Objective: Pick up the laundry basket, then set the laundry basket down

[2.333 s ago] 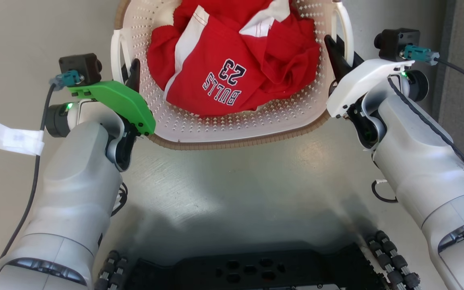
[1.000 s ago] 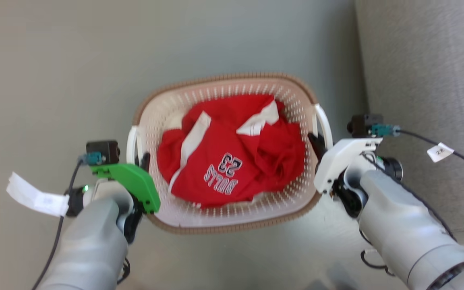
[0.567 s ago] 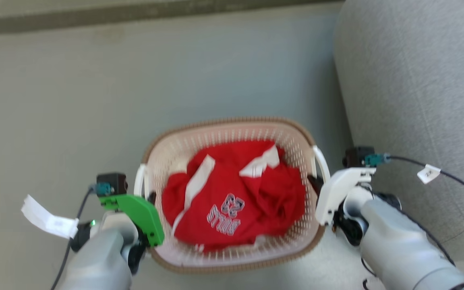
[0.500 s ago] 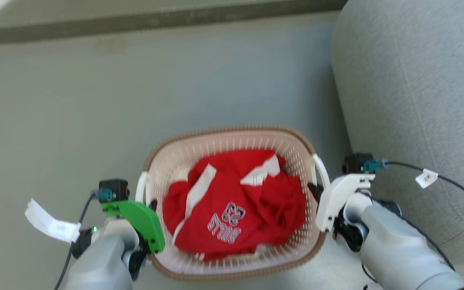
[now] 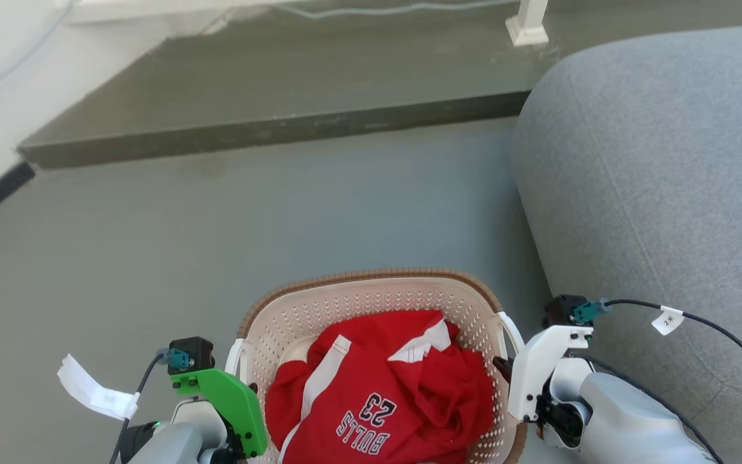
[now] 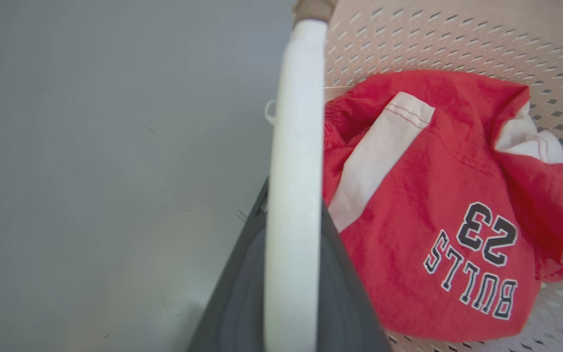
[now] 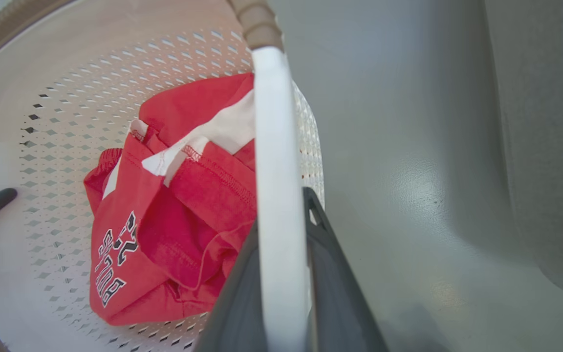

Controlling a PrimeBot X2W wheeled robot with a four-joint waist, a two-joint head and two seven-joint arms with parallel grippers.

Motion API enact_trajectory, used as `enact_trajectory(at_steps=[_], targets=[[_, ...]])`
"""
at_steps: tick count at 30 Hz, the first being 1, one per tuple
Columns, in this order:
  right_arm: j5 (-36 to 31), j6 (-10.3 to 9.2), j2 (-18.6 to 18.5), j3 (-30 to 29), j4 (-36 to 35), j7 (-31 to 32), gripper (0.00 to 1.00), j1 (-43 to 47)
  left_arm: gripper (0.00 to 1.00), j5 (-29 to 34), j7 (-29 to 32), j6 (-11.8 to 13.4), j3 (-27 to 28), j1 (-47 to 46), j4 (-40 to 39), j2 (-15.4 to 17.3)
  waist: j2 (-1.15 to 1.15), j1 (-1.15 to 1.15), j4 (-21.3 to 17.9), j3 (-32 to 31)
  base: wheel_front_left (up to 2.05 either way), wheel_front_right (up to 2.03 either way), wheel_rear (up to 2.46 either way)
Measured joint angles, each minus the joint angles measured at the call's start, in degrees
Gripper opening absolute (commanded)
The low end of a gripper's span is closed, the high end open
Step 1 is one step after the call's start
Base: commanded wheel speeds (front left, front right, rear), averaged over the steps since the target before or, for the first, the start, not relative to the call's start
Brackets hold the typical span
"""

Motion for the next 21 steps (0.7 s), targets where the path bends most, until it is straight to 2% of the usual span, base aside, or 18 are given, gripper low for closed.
enact_trajectory(at_steps=[7,21], targets=[[0.1,-0.01,-0.1,0.3,0.0,2.0,0.00,-0.3,0.00,-0.9,2.1,0.0,-0.5,0.0,-0.2,0.2,0.00,0.00,-0.3,-2.0,0.00,0.00,0.00],[1.6,-0.04,-0.2,1.1,-0.1,4.8,0.00,-0.5,0.00,-1.9,4.5,0.0,-1.5,0.0,-0.2,0.5,0.00,0.00,-0.4,-2.0,0.00,0.00,0.00]])
